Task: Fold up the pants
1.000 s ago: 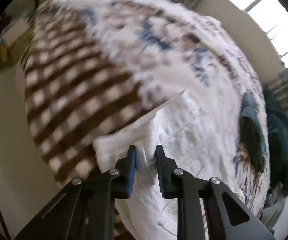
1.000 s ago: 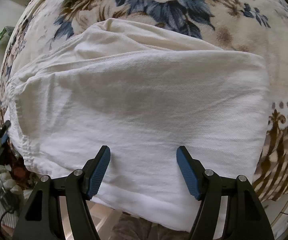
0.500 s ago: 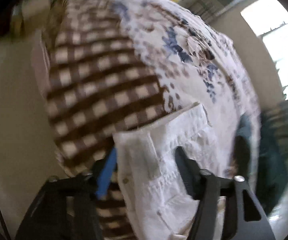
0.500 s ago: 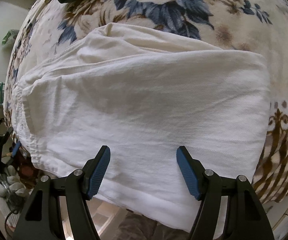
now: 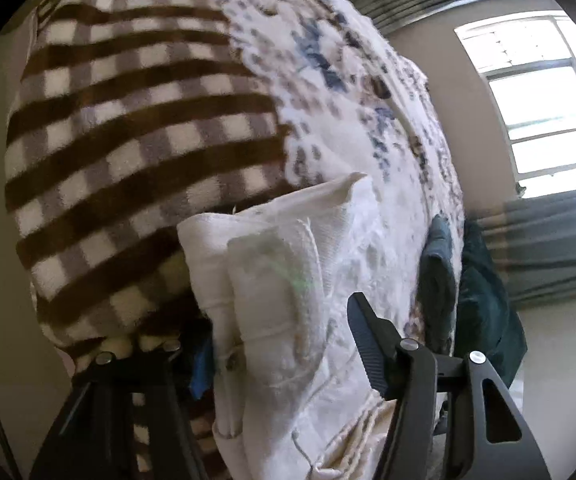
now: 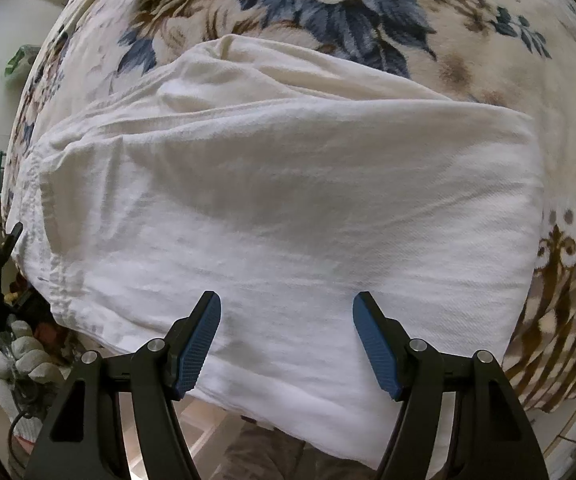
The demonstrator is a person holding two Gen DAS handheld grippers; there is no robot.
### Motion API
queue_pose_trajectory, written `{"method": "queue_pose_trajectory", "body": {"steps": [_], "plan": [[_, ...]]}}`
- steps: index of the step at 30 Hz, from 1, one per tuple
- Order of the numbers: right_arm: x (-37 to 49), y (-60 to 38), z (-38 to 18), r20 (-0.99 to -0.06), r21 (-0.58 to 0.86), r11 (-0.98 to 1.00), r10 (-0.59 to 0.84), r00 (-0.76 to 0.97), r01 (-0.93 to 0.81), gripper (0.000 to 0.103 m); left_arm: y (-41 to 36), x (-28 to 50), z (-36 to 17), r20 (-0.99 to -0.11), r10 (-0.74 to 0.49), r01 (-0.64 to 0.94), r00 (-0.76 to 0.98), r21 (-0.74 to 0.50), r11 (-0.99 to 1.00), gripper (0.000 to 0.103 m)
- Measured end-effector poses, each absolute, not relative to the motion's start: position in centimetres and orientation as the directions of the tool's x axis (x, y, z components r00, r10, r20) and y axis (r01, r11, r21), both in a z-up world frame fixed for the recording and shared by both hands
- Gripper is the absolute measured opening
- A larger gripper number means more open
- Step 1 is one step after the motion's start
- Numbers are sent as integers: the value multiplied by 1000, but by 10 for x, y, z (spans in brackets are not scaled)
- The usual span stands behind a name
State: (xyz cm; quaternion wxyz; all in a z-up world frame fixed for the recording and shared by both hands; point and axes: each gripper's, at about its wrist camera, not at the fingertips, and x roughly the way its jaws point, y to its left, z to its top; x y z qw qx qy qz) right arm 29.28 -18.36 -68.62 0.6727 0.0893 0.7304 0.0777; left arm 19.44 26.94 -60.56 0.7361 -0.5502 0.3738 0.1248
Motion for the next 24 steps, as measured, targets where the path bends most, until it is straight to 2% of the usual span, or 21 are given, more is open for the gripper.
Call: {"method": "queue_pose_trajectory", "body": {"steps": [2,6,7,8,9,10,11,16,19,24], "plan": [[292,-179,-687,-969,232,972,234,-80,27,71,274,201,-625,-685,-262,-612,680,-727,312,65],[294,-175,-689,-967,237,971,240,-84,39,71,278,217,-634,-693,-262,-620,672,-719,312,67],[294,-174,-689,-967,237,971,239,-84,41,71,276,220,-628,-709,-247,-625,661,-702,342,60],[295,-174,-689,-968,235,971,237,-83,42,71,273,220,-622,-719,-230,-623,656,-688,372,46],[296,-175,-689,-969,232,972,235,-82,41,71,270,219,-614,-735,-208,-625,645,-664,411,38],[295,-176,-688,-969,229,973,232,-81,39,71,266,219,-602,-745,-183,-615,641,-642,459,23],[294,-176,-688,-970,226,973,229,-80,38,71,261,219,-591,-745,-164,-599,647,-629,495,19],[292,-167,-686,-983,165,986,165,-73,15,71,216,223,-516,-762,-41,-508,647,-470,722,17],[290,-164,-685,-987,138,990,139,-74,22,71,179,226,-474,-740,-1,-416,673,-379,827,17],[287,-172,-677,-988,133,989,137,-64,62,71,121,226,-427,-710,-40,-261,703,-311,914,17]]}}
